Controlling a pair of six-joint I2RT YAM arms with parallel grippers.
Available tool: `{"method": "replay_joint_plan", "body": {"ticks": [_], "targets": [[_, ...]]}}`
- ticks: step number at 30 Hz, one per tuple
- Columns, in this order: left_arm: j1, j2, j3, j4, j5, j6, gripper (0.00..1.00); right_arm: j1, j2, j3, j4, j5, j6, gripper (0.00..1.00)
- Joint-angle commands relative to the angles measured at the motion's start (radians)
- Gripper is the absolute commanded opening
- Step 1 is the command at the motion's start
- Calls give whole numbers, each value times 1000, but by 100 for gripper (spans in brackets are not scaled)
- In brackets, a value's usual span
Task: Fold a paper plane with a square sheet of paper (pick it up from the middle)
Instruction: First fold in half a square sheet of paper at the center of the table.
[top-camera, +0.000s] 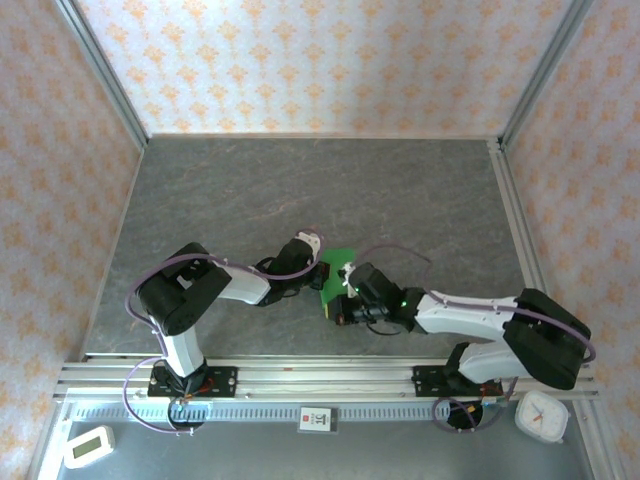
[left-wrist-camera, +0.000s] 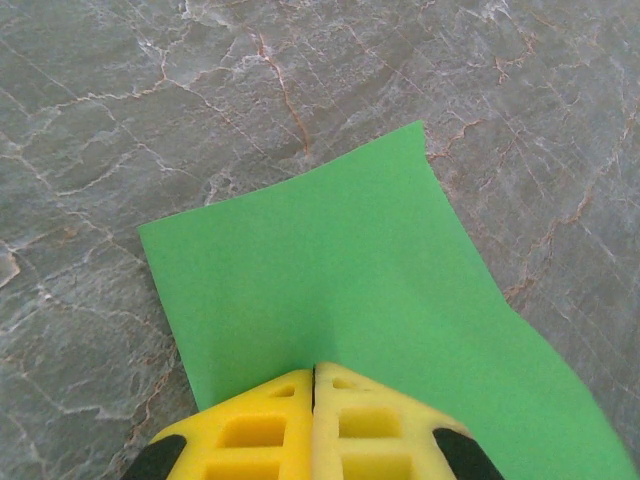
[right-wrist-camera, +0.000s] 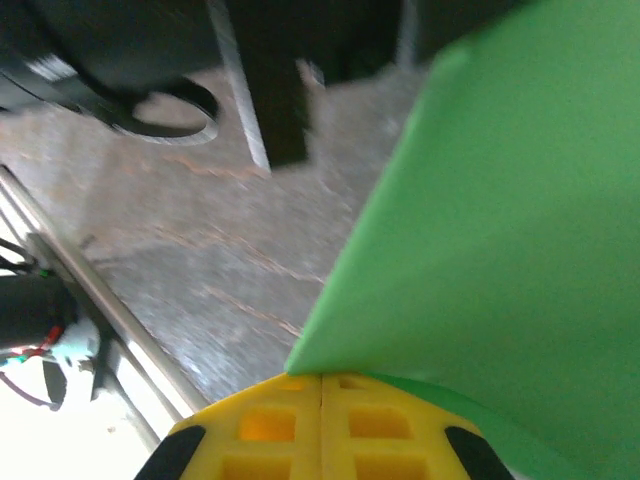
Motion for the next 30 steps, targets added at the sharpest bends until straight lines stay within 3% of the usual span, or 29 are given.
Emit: {"method": "replay_joint_plan", "body": {"ticks": [1, 6, 14, 17, 30], "targets": [[14, 52, -31, -102, -28, -8, 0, 3, 45, 52, 31, 32, 15, 0], [14, 58, -30, -109, -32, -4, 0, 5, 80, 52, 96, -8, 34, 0], [13, 62, -36, -101, -27, -4, 0, 3, -206, -74, 3, 36, 85, 0], [13, 66, -35, -94, -26, -3, 0, 3, -233, -62, -11, 61, 88, 0], [14, 76, -38, -95, -21, -5, 0, 3, 109, 67, 138, 90, 37, 0]]}}
